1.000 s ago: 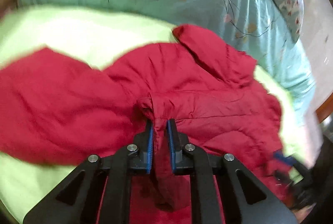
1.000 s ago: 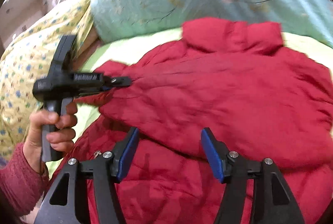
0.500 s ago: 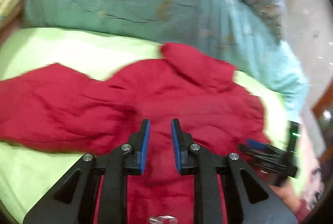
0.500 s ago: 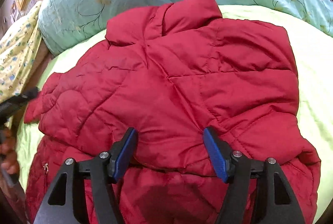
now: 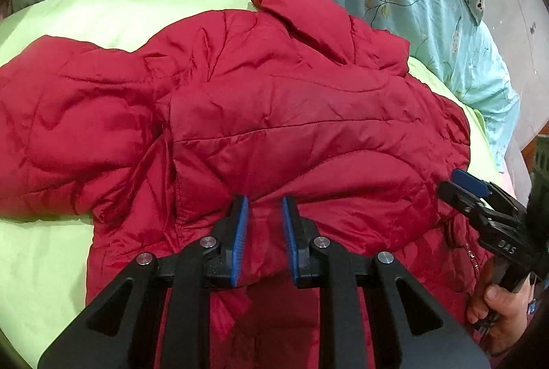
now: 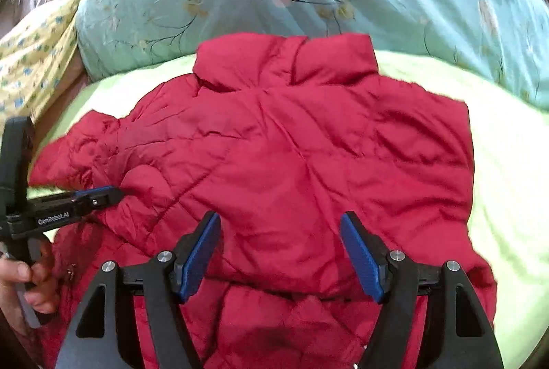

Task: Fold large clothes

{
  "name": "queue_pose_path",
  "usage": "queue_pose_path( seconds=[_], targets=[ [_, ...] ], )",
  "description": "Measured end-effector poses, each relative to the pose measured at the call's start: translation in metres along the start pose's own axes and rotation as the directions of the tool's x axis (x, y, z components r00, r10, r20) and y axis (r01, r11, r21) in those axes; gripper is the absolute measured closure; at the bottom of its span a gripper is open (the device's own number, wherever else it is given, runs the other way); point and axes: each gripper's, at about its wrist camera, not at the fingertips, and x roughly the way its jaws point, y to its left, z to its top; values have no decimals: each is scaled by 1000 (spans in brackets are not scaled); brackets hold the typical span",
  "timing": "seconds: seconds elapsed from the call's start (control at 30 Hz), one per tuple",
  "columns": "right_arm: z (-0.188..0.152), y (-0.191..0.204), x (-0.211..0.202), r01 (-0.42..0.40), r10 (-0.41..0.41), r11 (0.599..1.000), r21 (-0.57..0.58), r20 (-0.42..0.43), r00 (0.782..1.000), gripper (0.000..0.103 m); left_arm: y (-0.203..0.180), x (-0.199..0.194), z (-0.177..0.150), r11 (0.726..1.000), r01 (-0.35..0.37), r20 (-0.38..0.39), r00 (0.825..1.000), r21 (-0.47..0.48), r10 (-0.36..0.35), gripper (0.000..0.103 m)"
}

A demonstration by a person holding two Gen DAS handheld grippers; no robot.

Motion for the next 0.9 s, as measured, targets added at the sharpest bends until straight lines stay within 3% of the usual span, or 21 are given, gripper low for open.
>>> queue_pose_path(
  seconds=[0.17,0.43,0.5,0.57,0.67,0.9],
  targets=[
    [-7,2,38,38,-40,999,-18,-110,993,27,6,-1,0,999,33,-11,999,-18,-33,85],
    [-5,-2,34,24,-23,1000,5,-107,994,26,19,-26,-1,991,97,13,995,-87,-96,84],
    [-6,-4,22,1,3,999,33,-98,995,26,28,-37,-5,990,90,35,996,-110,-87,73],
    [-8,-4,10,-23,27,999,45,-89,996,25,44,-51,-9,985,80,59,996,-153,-72,69],
    [-12,-1,-9,-58,61,997,44,-82,995,25,74,-64,-16,972,29,72,997,-234,-12,56],
    [-33,11,-54,-130,132,991,37,-71,989,25,150,-95,-38,908,-26,115,990,-417,81,55]
  ],
)
